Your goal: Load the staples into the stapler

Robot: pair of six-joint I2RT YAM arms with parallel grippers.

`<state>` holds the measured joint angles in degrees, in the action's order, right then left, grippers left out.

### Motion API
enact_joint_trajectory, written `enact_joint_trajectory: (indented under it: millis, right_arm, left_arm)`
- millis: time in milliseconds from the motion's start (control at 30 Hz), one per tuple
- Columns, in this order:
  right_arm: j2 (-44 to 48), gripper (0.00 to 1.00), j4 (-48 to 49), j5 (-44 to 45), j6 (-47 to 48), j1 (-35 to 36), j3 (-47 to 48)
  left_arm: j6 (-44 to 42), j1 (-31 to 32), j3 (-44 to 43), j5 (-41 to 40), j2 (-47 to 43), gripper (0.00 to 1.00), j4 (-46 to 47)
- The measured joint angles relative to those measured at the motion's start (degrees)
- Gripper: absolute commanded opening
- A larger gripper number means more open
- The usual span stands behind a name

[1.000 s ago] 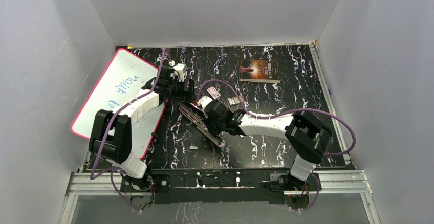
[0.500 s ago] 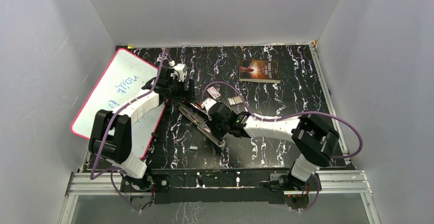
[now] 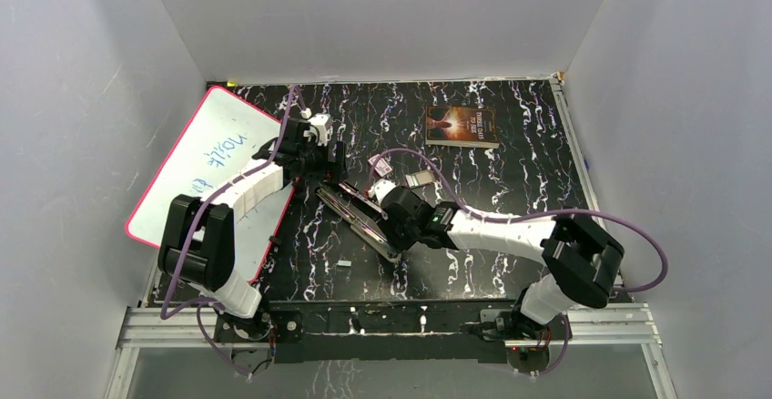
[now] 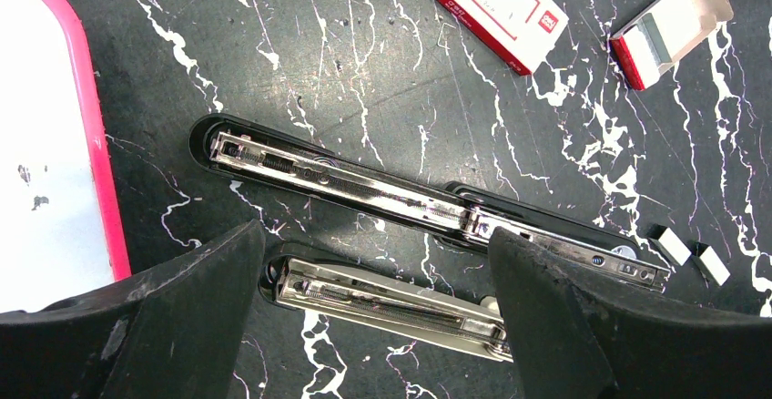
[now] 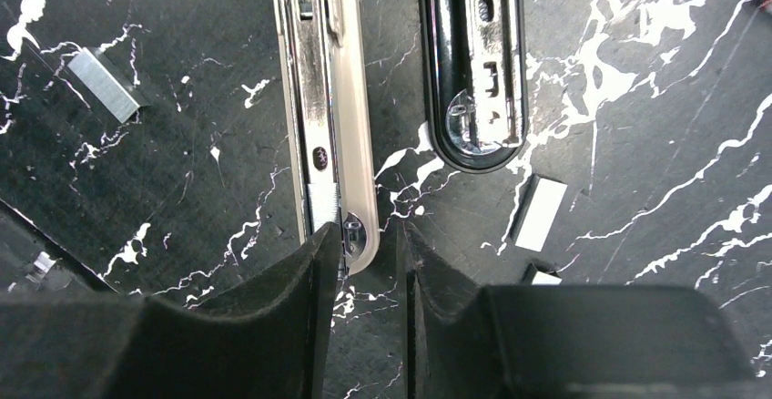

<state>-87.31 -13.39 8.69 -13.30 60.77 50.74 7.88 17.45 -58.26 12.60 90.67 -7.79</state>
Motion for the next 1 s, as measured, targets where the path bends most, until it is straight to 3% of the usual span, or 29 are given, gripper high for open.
enact_joint_trajectory:
  millis: [200,633,1000]
  right_arm:
    - [4.4,0.4,1.5,0.6,2.0,0.0,0.0]
    - [18.1,0.46,17.7,1.7,11.5,0.0,-8.6]
    - [21.4,0.46,29.2,-1.6,18.1,0.0,-14.8]
  left_arm:
    - [0.0,0.0,-0.1,0.0,0.0,0.92,-0.1]
    - [0.0,0.0,-0.3,-0.2,-1.1,0.92,0.3]
    - [0.0,0.0,-0.2,-0.4,-3.5,0.92,1.9]
